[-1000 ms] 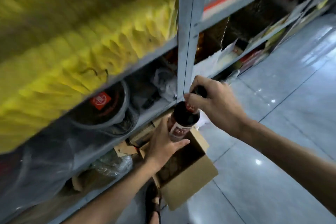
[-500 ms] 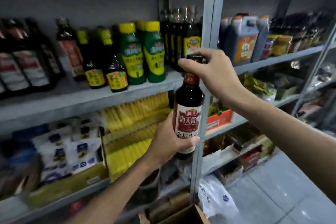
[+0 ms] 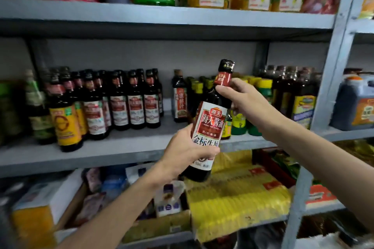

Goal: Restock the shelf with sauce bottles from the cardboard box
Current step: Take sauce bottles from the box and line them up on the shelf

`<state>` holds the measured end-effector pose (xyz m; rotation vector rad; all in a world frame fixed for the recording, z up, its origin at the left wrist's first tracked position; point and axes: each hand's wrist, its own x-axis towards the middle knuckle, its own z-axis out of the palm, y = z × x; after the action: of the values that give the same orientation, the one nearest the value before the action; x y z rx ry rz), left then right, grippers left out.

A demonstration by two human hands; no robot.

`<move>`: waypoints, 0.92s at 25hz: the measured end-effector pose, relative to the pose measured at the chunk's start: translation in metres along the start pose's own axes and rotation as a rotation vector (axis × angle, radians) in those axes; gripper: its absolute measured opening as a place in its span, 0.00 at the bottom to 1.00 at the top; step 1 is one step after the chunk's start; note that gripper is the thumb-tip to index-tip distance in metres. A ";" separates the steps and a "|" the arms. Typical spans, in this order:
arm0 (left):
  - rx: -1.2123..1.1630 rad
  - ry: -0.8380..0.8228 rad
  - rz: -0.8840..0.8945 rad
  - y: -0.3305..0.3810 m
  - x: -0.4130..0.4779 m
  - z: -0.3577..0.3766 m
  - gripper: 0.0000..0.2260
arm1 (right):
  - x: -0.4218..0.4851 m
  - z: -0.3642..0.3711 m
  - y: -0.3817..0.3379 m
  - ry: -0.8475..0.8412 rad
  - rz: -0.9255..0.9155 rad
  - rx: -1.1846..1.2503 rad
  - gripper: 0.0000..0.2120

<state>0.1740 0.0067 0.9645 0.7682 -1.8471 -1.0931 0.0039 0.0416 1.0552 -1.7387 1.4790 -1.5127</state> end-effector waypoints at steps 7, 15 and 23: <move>0.218 0.119 -0.030 -0.034 0.010 -0.166 0.30 | 0.043 0.172 -0.011 -0.262 0.077 0.264 0.12; 0.241 0.131 -0.110 -0.082 0.037 -0.247 0.31 | 0.105 0.258 0.005 -0.402 0.146 0.352 0.13; 0.704 -0.140 -0.329 -0.130 0.044 -0.285 0.40 | 0.165 0.298 0.037 -0.266 -0.040 0.156 0.24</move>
<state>0.4159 -0.1948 0.9407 1.4687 -2.3093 -0.6783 0.2270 -0.2125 1.0014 -1.8037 1.1702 -1.3170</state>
